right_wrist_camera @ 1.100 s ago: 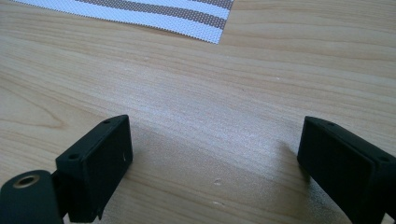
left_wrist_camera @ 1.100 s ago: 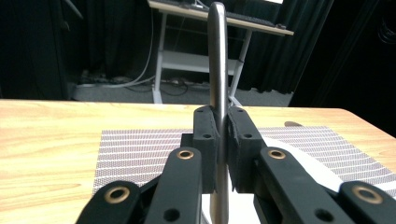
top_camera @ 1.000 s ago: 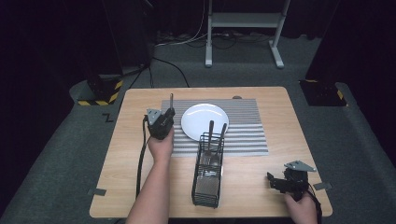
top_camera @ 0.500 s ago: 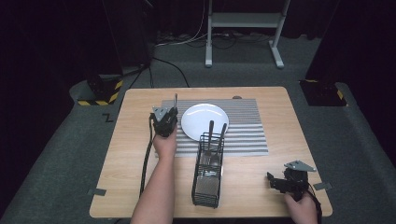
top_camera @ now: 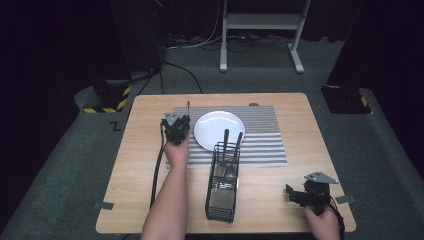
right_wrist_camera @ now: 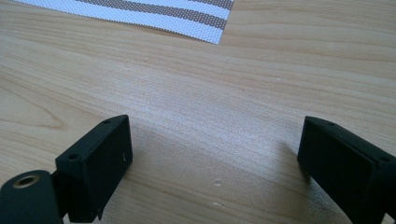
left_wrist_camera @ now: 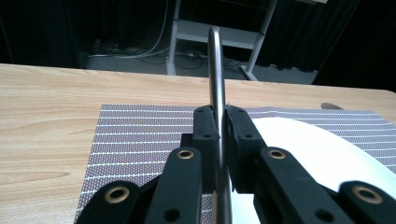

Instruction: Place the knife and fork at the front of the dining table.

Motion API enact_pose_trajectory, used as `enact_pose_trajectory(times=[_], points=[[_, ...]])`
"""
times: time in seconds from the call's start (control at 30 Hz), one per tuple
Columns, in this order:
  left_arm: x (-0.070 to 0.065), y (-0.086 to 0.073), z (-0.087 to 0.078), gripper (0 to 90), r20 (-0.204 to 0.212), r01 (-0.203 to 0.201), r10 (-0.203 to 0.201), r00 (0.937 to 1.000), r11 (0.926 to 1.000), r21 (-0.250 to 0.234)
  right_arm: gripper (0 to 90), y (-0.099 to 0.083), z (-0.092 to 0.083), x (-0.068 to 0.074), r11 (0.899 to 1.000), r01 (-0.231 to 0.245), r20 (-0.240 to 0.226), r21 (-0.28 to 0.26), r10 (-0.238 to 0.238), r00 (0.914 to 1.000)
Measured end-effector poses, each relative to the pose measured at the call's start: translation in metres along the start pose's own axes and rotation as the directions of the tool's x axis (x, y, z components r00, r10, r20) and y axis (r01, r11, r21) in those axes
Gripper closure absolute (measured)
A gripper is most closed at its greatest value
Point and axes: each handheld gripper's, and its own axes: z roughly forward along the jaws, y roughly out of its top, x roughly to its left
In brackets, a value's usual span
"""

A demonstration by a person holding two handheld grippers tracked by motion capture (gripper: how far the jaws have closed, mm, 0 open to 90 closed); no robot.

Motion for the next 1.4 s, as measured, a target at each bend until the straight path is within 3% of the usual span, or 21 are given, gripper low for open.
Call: enact_pose_trajectory(times=[0.13, 0.23, 0.4, 0.63, 0.93, 0.97, 1.07, 1.17, 1.4], points=[[-0.003, -0.001, 0.002, 82.8, -0.017, -0.018, 0.018, 0.9997, 0.9998, 0.007, 9.8, 0.0, 0.0, 0.0, 1.0, 0.0, 0.0, 0.0, 0.0, 1.0], [-0.001, -0.002, 0.004, 82.7, -0.024, 0.003, -0.002, 0.9997, 0.9999, 0.012, 9.8, 0.0, 0.0, 0.0, 1.0, 0.0, 0.0, 0.0, 0.0, 1.0], [0.002, -0.003, 0.01, 82.7, -0.041, -0.001, 0.003, 0.9992, 0.9986, 0.053, 9.7, 0.0, 0.0, 0.0, 1.0, 0.0, 0.0, 0.0, 0.0, 1.0], [0.007, -0.005, 0.016, 82.7, -0.045, 0.028, -0.024, 0.9987, 0.9958, 0.087, 9.8, 0.0, 0.0, 0.0, 1.0, 0.001, -0.001, 0.0, -0.001, 1.0], [0.01, -0.002, 0.013, 80.6, -0.051, 0.045, -0.041, 0.9978, 0.9968, 0.067, 9.7, -0.001, -0.001, -0.001, 1.0, 0.001, 0.0, 0.0, -0.001, 1.0], [0.009, 0.0, 0.012, 80.2, -0.051, 0.026, -0.024, 0.9984, 0.9981, 0.056, 9.8, -0.001, -0.001, 0.0, 1.0, -0.001, 0.0, 0.0, 0.001, 1.0], [0.008, 0.001, 0.01, 79.2, -0.05, 0.022, -0.019, 0.9986, 0.9981, 0.057, 9.8, -0.001, -0.001, 0.0, 1.0, -0.001, 0.0, 0.0, 0.001, 1.0], [0.005, 0.0, 0.009, 77.9, -0.062, -0.007, 0.011, 0.998, 0.9969, 0.078, 9.8, -0.001, -0.001, 0.0, 1.0, -0.001, 0.001, 0.0, 0.001, 1.0], [0.007, -0.003, 0.0, 71.8, -0.064, 0.005, -0.001, 0.9979, 0.9974, 0.072, 9.9, -0.001, -0.001, 0.0, 1.0, 0.002, 0.002, 0.001, -0.002, 1.0]])
